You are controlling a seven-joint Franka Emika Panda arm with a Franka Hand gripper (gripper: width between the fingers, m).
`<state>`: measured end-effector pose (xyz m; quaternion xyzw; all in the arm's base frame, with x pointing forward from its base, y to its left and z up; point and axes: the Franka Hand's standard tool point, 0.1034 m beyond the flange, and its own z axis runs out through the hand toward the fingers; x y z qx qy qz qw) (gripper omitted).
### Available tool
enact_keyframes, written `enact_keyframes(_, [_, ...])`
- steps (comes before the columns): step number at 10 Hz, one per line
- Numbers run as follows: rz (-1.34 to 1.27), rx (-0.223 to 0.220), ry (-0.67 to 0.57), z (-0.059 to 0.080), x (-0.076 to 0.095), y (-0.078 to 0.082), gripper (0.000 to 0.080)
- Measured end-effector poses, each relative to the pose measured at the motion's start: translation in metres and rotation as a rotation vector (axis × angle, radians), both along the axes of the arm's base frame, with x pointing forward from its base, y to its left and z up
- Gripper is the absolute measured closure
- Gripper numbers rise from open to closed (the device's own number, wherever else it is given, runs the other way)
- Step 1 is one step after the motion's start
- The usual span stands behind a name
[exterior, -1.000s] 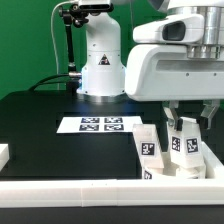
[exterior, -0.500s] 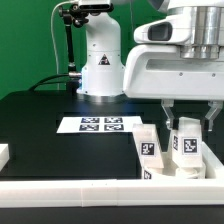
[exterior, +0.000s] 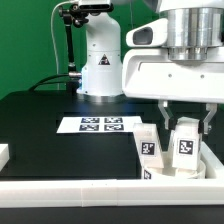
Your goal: Assemble stool
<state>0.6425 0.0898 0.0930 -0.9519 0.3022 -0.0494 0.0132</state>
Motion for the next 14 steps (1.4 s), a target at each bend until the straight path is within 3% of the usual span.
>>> enact_keyframes(5, [-0.277, 0.031, -0.001, -0.0001, -0.0001, 0.0006, 0.0459])
enact_keyframes(10, [-0.684, 0.187, -0.025, -0.0021, 0.0041, -0.009, 0.0459])
enact_keyframes(14, [-0.981, 0.233, -0.014, -0.0031, 0.0034, -0.0026, 0.0459])
